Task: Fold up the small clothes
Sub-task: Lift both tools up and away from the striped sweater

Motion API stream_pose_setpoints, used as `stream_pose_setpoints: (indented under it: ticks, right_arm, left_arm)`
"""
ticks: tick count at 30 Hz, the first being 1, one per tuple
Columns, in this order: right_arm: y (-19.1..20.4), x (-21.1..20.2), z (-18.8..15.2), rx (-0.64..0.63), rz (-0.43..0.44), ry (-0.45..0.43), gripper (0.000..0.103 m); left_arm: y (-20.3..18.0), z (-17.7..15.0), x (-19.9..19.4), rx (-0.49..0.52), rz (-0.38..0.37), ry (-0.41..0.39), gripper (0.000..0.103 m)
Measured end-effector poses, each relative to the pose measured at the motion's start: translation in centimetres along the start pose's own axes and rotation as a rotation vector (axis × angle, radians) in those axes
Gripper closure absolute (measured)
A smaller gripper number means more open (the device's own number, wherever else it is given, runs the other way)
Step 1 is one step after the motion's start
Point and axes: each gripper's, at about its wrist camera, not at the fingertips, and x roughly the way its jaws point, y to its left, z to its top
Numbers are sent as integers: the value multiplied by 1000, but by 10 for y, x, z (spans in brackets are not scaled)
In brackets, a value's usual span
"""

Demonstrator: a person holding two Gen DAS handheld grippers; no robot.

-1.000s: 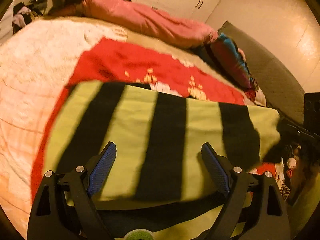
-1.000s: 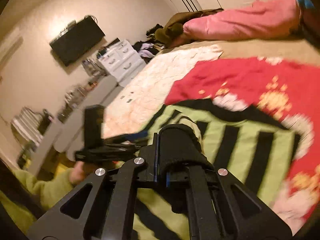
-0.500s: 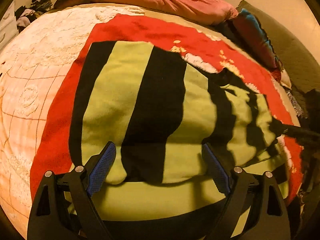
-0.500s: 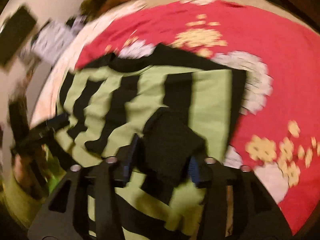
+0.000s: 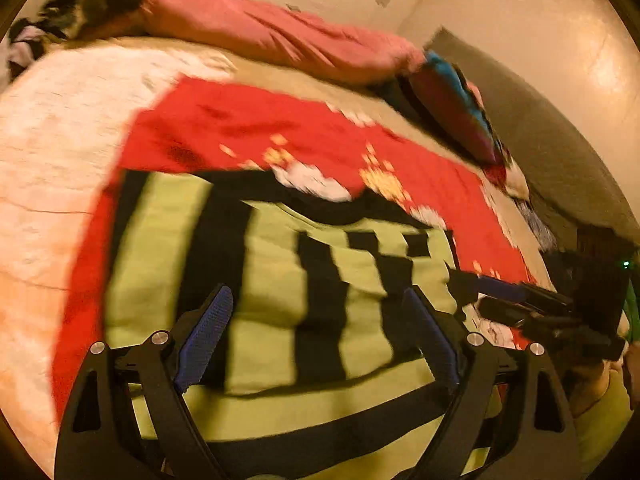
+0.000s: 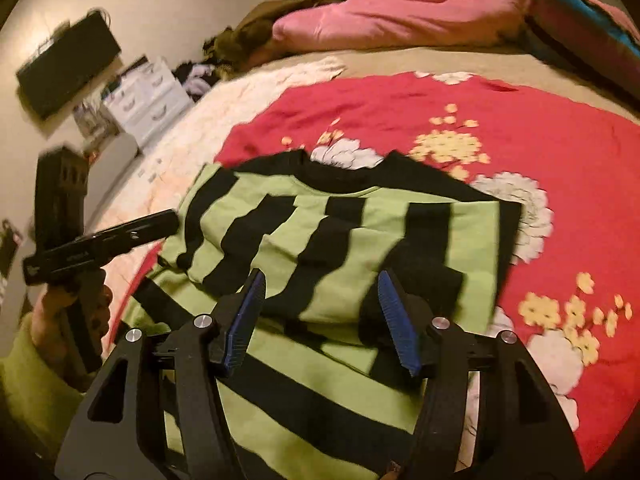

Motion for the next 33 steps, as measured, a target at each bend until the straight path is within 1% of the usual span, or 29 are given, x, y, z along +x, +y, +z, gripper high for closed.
stream_pose_setpoints:
  ticks: [1, 2, 3, 5, 6, 7, 9, 11, 15, 18, 20, 21, 23, 25, 26, 27, 29, 32, 33]
  right_arm:
    - [5, 7, 0, -14, -8, 26, 52]
    - [9, 13, -1, -20, -16, 49, 52]
    - [9, 20, 0, -20, -34, 68, 52]
    - [3, 34, -2, -2, -111, 116, 52]
    - [-4, 40, -3, 26, -144, 135, 52]
    - [-11, 43, -5, 62, -151, 144, 51]
    - [-28, 50, -10, 142, -136, 150, 51]
    - [-36, 54, -12, 164, -132, 137, 51]
    - [-38, 59, -13, 164, -149, 136, 49]
    - [-33, 54, -12, 149, -150, 139, 42]
    - [-29, 46, -10, 134, -152, 109, 40]
    - [-23, 37, -10, 118, -140, 81, 40]
    - [-16, 28, -10, 91, -117, 52, 40]
    - [-5, 22, -9, 59, -87, 28, 40]
    - [-3, 23, -8, 53, -79, 29, 40]
    - [0, 28, -7, 46, -74, 36, 40]
    - [-1, 36, -7, 46, -93, 54, 40]
    - [-13, 61, -16, 85, -193, 166, 41]
    - [-15, 63, -20, 94, -197, 158, 41]
  left_arm:
    - [0, 1, 8, 2, 8, 14, 17]
    - [7, 3, 22, -4, 72, 42, 17]
    - [13, 4, 30, -12, 109, 57, 17]
    - [34, 6, 44, -49, 172, 87, 17]
    - [41, 5, 48, -58, 179, 100, 17]
    - [46, 4, 50, -62, 167, 101, 17]
    - [50, 0, 52, -54, 151, 90, 17]
    - [47, -4, 53, -15, 162, 85, 17]
    - [50, -6, 52, -22, 153, 66, 16]
    - [47, -6, 46, -21, 145, 63, 16]
    - [44, -8, 36, -19, 152, 56, 16]
    - [42, -9, 31, -17, 153, 53, 16]
    - [39, -14, 24, -8, 155, 51, 16]
    - [36, -20, 22, 13, 173, 73, 16]
    - [34, -24, 23, 26, 186, 82, 16]
    - [32, -28, 25, 46, 205, 90, 16]
    - [28, -34, 28, 79, 235, 104, 16]
    - [28, -36, 26, 79, 239, 107, 16]
    - [27, -36, 24, 68, 234, 110, 16]
